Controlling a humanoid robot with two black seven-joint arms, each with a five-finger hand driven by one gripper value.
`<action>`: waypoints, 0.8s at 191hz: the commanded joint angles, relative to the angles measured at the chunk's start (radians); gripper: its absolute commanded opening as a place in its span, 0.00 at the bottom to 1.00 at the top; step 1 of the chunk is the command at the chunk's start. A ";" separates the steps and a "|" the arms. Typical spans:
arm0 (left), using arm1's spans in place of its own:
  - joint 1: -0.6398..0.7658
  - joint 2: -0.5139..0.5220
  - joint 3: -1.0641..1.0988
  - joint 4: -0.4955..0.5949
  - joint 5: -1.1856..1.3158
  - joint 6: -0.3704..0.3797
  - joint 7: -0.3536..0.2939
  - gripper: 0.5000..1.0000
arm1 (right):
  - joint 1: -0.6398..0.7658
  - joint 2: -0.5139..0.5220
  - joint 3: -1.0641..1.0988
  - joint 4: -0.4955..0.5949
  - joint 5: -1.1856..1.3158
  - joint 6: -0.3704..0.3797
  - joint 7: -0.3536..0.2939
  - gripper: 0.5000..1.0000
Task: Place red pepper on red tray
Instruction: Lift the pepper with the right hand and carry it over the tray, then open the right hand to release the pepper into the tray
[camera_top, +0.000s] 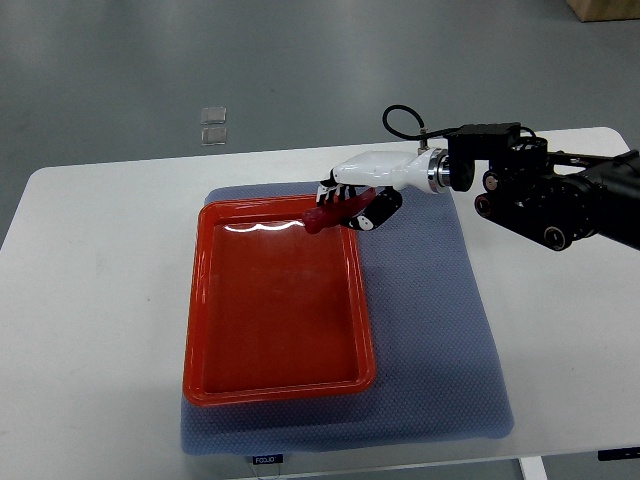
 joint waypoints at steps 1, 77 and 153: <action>0.000 0.000 0.000 0.000 0.000 0.000 0.000 1.00 | -0.004 0.056 -0.001 0.020 -0.001 -0.023 0.017 0.00; 0.000 0.000 0.000 0.000 0.000 0.000 0.000 1.00 | -0.029 0.125 -0.107 0.043 -0.029 -0.028 0.012 0.00; 0.000 0.000 0.000 0.000 0.000 0.000 0.000 1.00 | -0.055 0.128 -0.122 0.038 -0.027 -0.029 -0.002 0.53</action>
